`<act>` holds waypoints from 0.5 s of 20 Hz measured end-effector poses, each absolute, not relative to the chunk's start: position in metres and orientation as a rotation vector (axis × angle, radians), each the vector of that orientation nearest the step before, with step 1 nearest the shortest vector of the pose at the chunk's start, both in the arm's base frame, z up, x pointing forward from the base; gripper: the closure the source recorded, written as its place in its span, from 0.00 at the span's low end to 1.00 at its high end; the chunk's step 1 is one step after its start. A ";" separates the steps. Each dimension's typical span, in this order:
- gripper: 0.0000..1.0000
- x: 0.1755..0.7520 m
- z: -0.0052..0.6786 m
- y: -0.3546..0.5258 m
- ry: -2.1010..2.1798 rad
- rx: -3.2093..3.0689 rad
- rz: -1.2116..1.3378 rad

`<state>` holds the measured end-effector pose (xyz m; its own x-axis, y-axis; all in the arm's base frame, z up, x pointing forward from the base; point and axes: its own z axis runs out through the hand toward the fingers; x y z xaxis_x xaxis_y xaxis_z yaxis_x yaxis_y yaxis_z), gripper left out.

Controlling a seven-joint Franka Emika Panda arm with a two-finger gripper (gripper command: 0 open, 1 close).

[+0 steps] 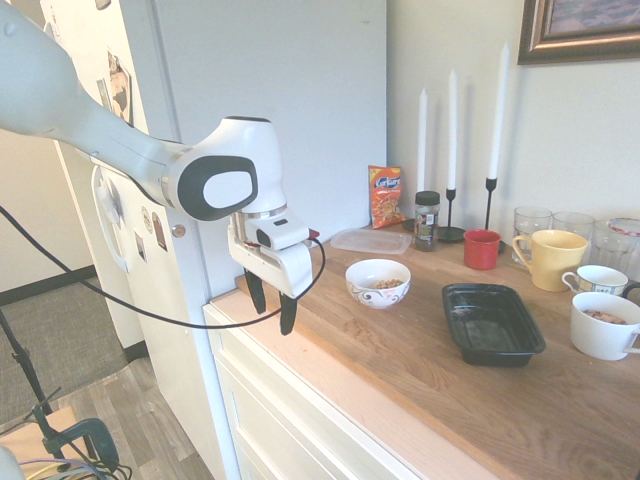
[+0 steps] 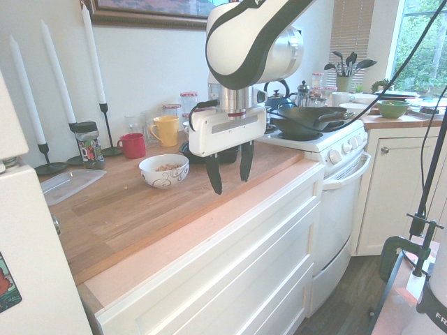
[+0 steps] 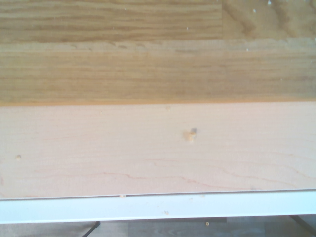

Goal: Pour the cereal into the box

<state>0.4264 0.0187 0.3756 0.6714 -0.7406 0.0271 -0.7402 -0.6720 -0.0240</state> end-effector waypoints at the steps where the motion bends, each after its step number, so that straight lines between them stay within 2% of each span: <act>1: 0.00 0.426 0.375 0.018 1.269 -2.861 -0.053; 5: 0.00 0.437 0.391 0.016 1.250 -2.854 -0.105; 10: 0.00 0.494 0.416 0.021 1.210 -2.874 -0.167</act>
<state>0.4938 0.0206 0.4160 0.6939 -0.7142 0.0913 -0.7123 -0.6995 -0.0583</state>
